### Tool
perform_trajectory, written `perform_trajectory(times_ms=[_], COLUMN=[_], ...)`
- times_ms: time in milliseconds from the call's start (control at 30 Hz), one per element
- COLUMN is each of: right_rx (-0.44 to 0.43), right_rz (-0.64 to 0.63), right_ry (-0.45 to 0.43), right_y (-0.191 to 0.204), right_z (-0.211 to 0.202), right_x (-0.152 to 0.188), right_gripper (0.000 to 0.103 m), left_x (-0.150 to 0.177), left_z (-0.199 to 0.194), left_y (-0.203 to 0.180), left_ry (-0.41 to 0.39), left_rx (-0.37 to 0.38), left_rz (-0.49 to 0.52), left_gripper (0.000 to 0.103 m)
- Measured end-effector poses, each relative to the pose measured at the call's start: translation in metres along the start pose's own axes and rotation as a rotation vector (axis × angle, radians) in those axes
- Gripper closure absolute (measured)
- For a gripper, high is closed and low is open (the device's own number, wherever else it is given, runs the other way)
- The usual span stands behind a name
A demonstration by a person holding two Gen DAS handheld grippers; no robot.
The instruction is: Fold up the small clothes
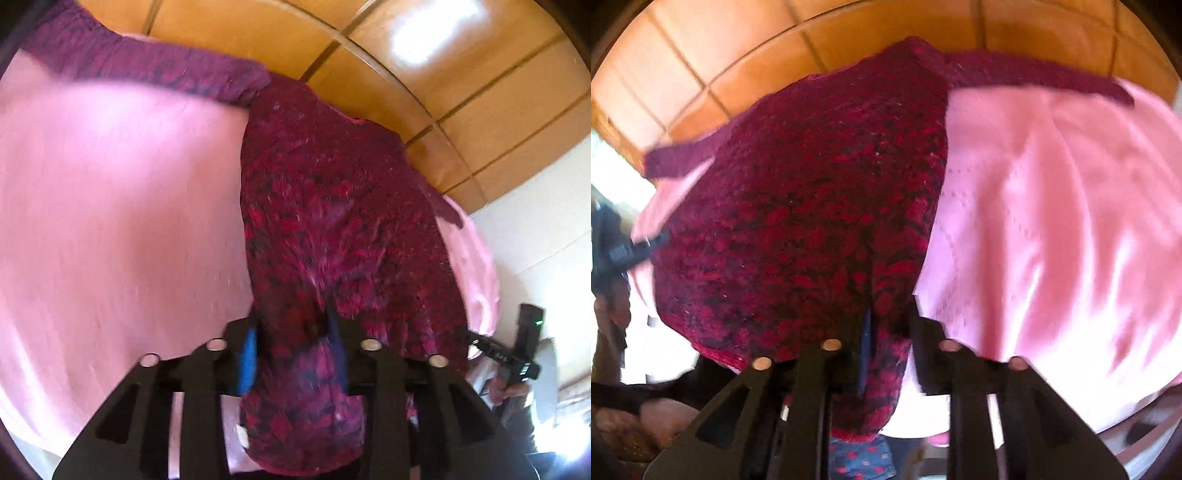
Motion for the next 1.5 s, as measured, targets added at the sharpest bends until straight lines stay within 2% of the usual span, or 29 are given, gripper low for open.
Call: perform_trajectory(times_ms=[33,67,133,200,233,267,333,533,600,700,767,833,900,933,1000,1067,1100,1167,1233,1367,1467,1500], right_rx=[-0.02,-0.033,-0.054,-0.041,-0.029,-0.025,-0.034,-0.06,-0.035,0.007,0.025,0.017,0.006,-0.016,-0.03,0.006,0.019,0.044,0.028,-0.007,-0.001,0.015], right_rz=[0.017,0.02,0.002,-0.02,-0.035,-0.046,-0.063,-0.118,-0.122,-0.129,-0.125,-0.1,-0.13,-0.179,-0.266,-0.337,-0.329,-0.283,-0.217,-0.14,-0.115,-0.129], right_ry=[0.006,0.008,0.026,0.032,0.027,0.022,-0.002,-0.127,-0.09,0.024,0.05,0.063,0.072,0.084,0.102,0.088,0.063,-0.015,-0.099,-0.183,-0.198,-0.205], right_y=[-0.004,-0.003,0.009,0.021,0.026,0.032,0.037,0.039,0.029,0.023,0.022,0.02,0.025,0.032,0.046,0.051,0.047,0.042,0.044,0.068,0.086,0.092], right_z=[0.005,0.004,0.004,0.006,0.01,0.013,0.004,-0.046,-0.042,-0.011,0.001,0.008,0.008,0.003,0.0,-0.004,-0.007,-0.012,-0.005,0.034,0.066,0.079], right_x=[-0.002,-0.001,-0.003,-0.003,-0.005,-0.009,-0.019,-0.033,-0.025,0.0,0.009,0.009,0.005,0.002,-0.004,-0.018,-0.024,-0.044,-0.066,-0.102,-0.12,-0.125], right_gripper=[0.049,0.045,0.045,0.05,0.062,0.078,0.084,0.086,0.086,0.087,0.087,0.087,0.086,0.084,0.072,0.057,0.054,0.038,0.027,0.024,0.024,0.023], left_x=[0.004,0.007,0.016,0.022,0.024,0.025,0.023,0.025,0.036,0.057,0.067,0.066,0.061,0.058,0.056,0.056,0.056,0.058,0.054,0.036,0.014,0.007], left_z=[-0.002,-0.005,-0.005,0.007,0.009,0.007,-0.005,-0.034,-0.034,-0.027,-0.023,-0.02,-0.023,-0.025,-0.028,-0.027,-0.028,-0.027,-0.028,-0.04,-0.046,-0.048], left_y=[0.004,0.008,0.008,0.002,0.001,0.002,0.003,-0.011,-0.012,-0.007,-0.001,0.004,0.003,-0.002,-0.008,-0.011,-0.013,-0.019,-0.016,0.001,0.017,0.022], left_ry=[-0.008,-0.022,-0.015,0.016,0.02,0.021,0.009,-0.006,0.018,0.063,0.071,0.068,0.048,0.033,0.028,0.041,0.045,0.053,0.042,-0.024,-0.117,-0.138], left_rx=[0.015,0.032,0.049,0.038,0.023,0.022,0.032,0.07,0.067,0.024,-0.01,-0.009,-0.036,-0.064,-0.092,-0.091,-0.082,-0.072,-0.064,-0.042,-0.102,-0.092], left_rz=[-0.016,-0.023,-0.027,-0.007,0.006,0.005,0.003,0.052,0.053,0.049,0.039,0.0,0.013,0.053,0.102,0.128,0.142,0.16,0.123,0.022,-0.067,-0.101], left_gripper=[0.065,0.065,0.065,0.079,0.085,0.087,0.089,0.09,0.09,0.09,0.09,0.089,0.089,0.089,0.089,0.089,0.089,0.083,0.082,0.082,0.082,0.082])
Point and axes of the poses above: each gripper's, at about its wrist camera, not at the fingertips, and z roughly the way its jaws point, y to its left, x to its underside, the point moved 2 cm from there along z, roughly the way its jaws point, and after that the axes turned 8 degrees about -y, right-handed, at the moved point
